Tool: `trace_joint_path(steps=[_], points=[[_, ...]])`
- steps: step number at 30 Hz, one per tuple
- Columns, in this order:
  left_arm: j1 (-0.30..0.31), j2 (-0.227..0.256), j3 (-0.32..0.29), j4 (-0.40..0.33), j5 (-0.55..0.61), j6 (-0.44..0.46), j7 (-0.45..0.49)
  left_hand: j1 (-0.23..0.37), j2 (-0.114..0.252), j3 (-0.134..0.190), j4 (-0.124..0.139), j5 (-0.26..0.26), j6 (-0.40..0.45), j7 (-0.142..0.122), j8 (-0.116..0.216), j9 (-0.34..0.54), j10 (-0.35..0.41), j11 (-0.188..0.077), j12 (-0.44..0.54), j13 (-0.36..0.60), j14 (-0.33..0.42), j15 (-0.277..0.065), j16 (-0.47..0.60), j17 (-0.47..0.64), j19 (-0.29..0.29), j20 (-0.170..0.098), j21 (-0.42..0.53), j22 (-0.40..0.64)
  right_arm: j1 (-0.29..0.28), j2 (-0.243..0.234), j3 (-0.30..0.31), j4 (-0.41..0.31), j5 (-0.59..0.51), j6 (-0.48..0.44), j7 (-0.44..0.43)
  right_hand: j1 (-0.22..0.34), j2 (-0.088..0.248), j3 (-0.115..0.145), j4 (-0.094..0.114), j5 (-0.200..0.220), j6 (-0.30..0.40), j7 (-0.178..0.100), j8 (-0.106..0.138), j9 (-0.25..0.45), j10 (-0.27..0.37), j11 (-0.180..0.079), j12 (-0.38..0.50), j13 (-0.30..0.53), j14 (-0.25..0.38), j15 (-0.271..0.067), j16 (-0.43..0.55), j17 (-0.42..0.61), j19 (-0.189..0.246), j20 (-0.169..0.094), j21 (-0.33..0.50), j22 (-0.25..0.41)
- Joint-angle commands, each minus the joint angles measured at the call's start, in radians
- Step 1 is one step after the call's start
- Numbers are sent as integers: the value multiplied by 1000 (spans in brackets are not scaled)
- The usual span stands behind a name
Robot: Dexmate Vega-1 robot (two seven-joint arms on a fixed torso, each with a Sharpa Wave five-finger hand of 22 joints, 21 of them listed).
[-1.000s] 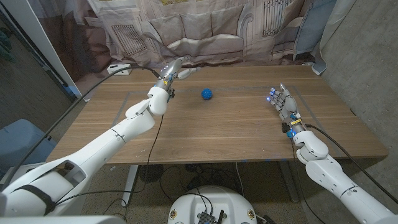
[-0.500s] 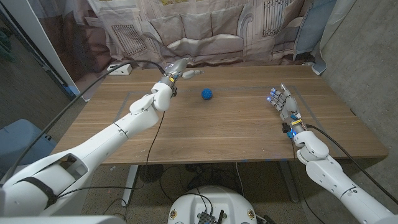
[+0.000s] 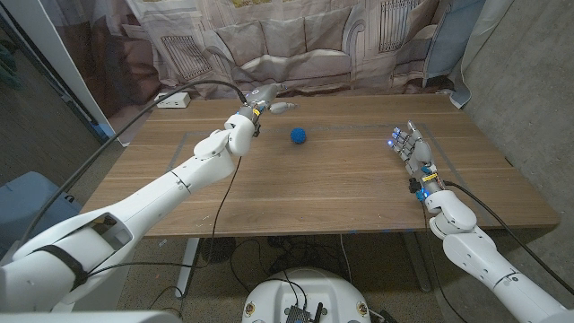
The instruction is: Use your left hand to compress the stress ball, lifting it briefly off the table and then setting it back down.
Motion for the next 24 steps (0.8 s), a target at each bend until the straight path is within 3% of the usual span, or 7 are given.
trace_joint_path(steps=[1, 6, 9, 24], points=[[-30, -17, 34, 7, 50, 46, -37, 63, -9, 20, 1, 1, 15, -11, 10, 5, 13, -16, -1, 2, 23, -1, 6, 2, 48, 18, 3, 0, -20, 1, 11, -13, 2, 8, -10, 7, 1, -1, 1, -1, 11, 2, 0, 5, 7, -4, -1, 2, 8, 2, 1, 5, 6, 8, 0, 2], [-40, -18, 48, 9, 64, 46, -53, 100, -18, 28, 2, 0, 42, -16, 18, 5, 32, -23, 4, 2, 37, -6, 7, 1, 74, 26, 0, 0, -19, 0, 9, -9, 5, 7, 0, 7, 1, -1, 0, -1, 12, 0, 0, 5, 7, -4, -2, 1, 8, 2, 0, 5, 6, 10, 0, 2], [-42, -16, 50, 10, 61, 35, -62, 134, -30, 33, 4, -2, 56, -18, 19, 6, 45, -30, 7, 3, 65, 9, 12, 0, 104, 18, -1, -1, -19, 1, 9, -9, 7, 7, 2, 8, 1, -1, 0, -1, 12, 1, 0, 5, 8, -4, -2, 1, 8, 3, 0, 5, 6, 10, 0, 2], [-106, -38, 107, 44, 115, 97, -178, 221, -42, 51, 1, 1, 66, -21, 15, 6, 54, -36, 6, 4, 91, 19, 9, 0, 170, 27, 0, 0, -26, 4, 10, -3, 18, 8, 12, 9, 1, -2, 0, -1, 11, -2, -2, 5, 9, -5, -3, 1, 12, 3, 0, 4, 9, 19, 0, 2]])
